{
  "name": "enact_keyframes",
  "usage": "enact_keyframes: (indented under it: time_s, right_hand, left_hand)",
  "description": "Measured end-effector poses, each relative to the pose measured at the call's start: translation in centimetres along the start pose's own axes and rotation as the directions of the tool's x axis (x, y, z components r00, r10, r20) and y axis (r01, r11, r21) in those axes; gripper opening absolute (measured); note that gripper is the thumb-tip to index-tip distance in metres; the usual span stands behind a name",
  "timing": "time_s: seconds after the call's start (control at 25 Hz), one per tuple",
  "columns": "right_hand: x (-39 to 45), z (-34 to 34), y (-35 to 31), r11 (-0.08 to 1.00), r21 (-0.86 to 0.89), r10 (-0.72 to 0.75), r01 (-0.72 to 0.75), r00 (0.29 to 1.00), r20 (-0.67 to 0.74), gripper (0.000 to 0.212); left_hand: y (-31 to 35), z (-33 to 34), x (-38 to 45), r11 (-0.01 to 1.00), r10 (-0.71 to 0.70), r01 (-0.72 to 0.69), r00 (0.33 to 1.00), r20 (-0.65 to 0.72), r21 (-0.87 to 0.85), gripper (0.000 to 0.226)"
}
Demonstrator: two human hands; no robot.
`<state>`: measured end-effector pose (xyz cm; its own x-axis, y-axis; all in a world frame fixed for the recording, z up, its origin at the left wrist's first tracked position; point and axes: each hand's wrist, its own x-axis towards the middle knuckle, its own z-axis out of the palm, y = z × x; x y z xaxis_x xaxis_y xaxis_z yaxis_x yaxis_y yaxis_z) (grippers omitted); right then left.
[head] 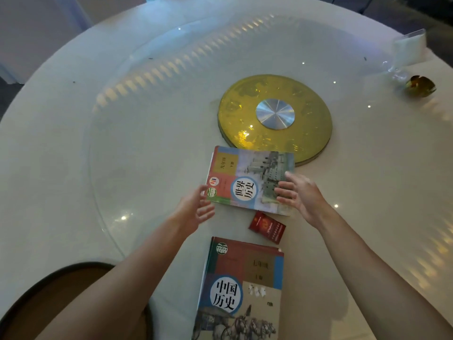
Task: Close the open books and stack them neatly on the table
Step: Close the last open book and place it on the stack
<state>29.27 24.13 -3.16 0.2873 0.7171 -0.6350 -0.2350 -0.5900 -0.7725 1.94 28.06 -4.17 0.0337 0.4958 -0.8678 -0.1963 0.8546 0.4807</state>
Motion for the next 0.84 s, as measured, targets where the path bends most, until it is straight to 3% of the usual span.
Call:
enact_keyframes:
  time_s: [0.08,0.16,0.2,0.36,0.56,0.76,0.84]
  right_hand:
    - [1.7,0.6,0.3,0.928,-0.371,-0.089,0.022,0.982,-0.164,0.068]
    - [3.5,0.9,0.8,0.712,-0.703,-0.236,0.001,0.942,-0.238,0.069]
    - [4.4,1.1,1.0,0.643,-0.766,-0.249,-0.015,0.941,-0.228,0.068]
    - [6.4,1.8,0.6,0.662,-0.737,-0.123,-0.134,0.951,-0.284,0.058]
    - [6.6,1.4,1.9,0.802,-0.593,-0.092,-0.073,0.966,-0.243,0.066]
    - [4.8,1.9,2.4,0.904,-0.425,-0.037,-0.043,0.983,-0.178,0.031]
    - [3.8,1.5,2.4,0.897,-0.443,-0.04,-0.021,0.991,-0.127,0.046]
  left_hand:
    - [-1.3,0.4,0.9,0.994,-0.099,0.098,0.995,0.001,-0.057,0.06]
    - [-1.8,1.2,1.3,0.99,-0.085,0.087,0.996,0.022,-0.113,0.063]
    - [-1.9,1.6,1.5,0.987,-0.073,0.078,0.996,0.04,-0.14,0.062]
    - [-1.6,3.1,2.7,0.977,-0.06,0.063,0.998,0.023,-0.202,0.054]
    - [-1.7,5.3,4.3,0.993,0.104,-0.103,0.995,0.012,-0.057,0.055]
    - [-1.4,6.9,4.2,0.977,0.153,-0.143,0.987,0.053,-0.157,0.035]
    - [-0.7,6.6,3.7,0.967,0.181,-0.166,0.982,0.061,-0.193,0.032]
